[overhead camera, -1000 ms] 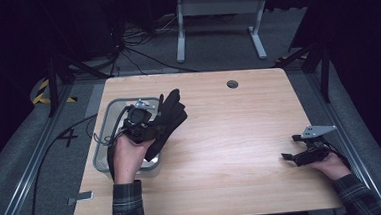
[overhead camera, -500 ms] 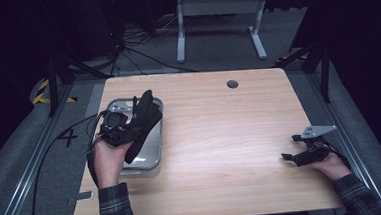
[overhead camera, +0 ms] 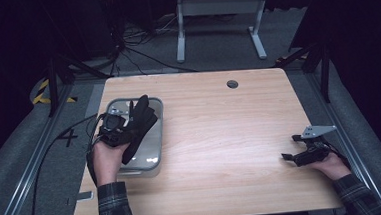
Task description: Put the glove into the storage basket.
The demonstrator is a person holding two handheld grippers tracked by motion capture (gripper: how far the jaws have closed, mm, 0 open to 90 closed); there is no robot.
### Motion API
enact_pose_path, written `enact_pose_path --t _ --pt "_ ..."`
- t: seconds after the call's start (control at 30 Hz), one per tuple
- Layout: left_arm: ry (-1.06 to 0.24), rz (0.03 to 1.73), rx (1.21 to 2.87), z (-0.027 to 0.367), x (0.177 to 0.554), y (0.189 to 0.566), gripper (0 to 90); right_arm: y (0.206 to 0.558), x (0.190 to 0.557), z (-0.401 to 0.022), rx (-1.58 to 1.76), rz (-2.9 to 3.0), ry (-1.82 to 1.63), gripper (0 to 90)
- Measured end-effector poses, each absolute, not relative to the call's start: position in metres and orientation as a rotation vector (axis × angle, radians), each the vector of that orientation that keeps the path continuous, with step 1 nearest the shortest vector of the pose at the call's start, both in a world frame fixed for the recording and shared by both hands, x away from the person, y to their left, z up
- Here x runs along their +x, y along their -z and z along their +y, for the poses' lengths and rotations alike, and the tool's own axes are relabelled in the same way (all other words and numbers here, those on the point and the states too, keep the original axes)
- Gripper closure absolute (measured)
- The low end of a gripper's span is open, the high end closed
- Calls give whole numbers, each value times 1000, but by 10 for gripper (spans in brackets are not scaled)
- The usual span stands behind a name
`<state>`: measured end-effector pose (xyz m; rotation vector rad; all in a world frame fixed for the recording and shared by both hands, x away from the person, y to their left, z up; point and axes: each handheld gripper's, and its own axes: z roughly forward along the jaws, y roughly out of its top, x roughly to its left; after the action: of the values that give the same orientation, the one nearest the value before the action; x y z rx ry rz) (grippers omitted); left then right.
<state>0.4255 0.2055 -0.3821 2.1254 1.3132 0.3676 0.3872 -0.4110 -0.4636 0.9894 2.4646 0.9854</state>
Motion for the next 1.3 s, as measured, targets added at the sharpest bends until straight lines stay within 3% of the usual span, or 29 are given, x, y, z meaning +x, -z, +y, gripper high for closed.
enact_pose_path --t 0.63,0.97,1.3 --pt "-273 1372 2225 207 447 414 617 464 387 -411 991 2463 -986 84" --pt "-321 1379 2152 214 444 411 374 464 387 -411 993 2462 -985 84" --pt "-320 1314 2127 203 440 402 283 464 387 -411 995 2461 -985 83"
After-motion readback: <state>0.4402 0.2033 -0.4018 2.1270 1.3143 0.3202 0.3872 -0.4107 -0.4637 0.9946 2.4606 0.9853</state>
